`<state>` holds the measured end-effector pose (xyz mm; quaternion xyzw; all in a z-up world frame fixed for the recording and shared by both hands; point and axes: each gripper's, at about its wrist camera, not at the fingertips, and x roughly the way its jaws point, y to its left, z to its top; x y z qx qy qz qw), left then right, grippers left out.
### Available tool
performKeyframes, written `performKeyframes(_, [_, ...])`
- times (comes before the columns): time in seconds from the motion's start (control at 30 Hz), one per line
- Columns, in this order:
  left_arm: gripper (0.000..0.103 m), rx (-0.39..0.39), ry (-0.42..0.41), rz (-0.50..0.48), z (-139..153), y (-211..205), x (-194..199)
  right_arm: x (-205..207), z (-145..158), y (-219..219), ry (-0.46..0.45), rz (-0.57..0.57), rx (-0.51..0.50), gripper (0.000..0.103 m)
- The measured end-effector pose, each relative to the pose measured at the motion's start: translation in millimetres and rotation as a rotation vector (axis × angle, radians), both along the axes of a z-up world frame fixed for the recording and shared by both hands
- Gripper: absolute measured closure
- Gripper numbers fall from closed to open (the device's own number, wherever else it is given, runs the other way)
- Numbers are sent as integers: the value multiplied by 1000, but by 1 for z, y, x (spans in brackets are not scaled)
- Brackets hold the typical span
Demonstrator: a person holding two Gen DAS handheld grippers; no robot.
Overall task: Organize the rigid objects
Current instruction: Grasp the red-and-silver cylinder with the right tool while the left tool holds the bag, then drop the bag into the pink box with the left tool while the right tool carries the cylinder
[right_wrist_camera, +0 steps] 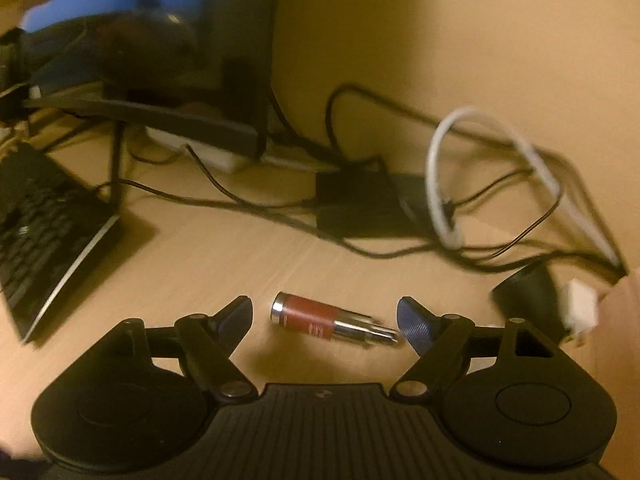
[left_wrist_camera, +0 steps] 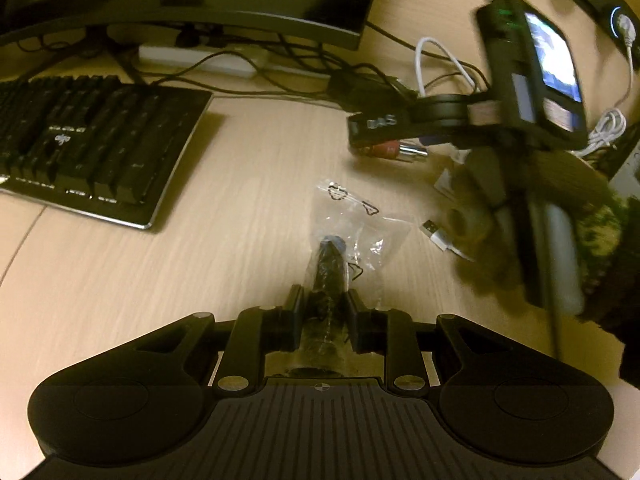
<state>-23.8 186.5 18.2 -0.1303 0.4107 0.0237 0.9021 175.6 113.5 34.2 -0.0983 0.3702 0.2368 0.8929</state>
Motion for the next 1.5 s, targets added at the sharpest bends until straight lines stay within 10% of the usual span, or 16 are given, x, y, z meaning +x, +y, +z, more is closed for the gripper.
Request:
performKeyframes(0.37, [76,14,-42,11,-4,-4,-7,-2,-19,-5,17,-132,49,24])
performKeyframes(0.67, [79,15,-45,2,-2,-10,-9,-57,24,-36,-124,-4,91,25])
performKeyframes(1.07, [80,-107,-33,-356,23,-117,-26,-181,69,-179,-124,-11,-66,25])
performKeyframes(1.37, [79,-25,-269,-586,114,-227,60,-226,69,-294,-138,-273,-55,25])
performKeyframes(1.5, [79,-93,-269,-513,131,-263,129,-229,73,-318,-146,-335,-9,25])
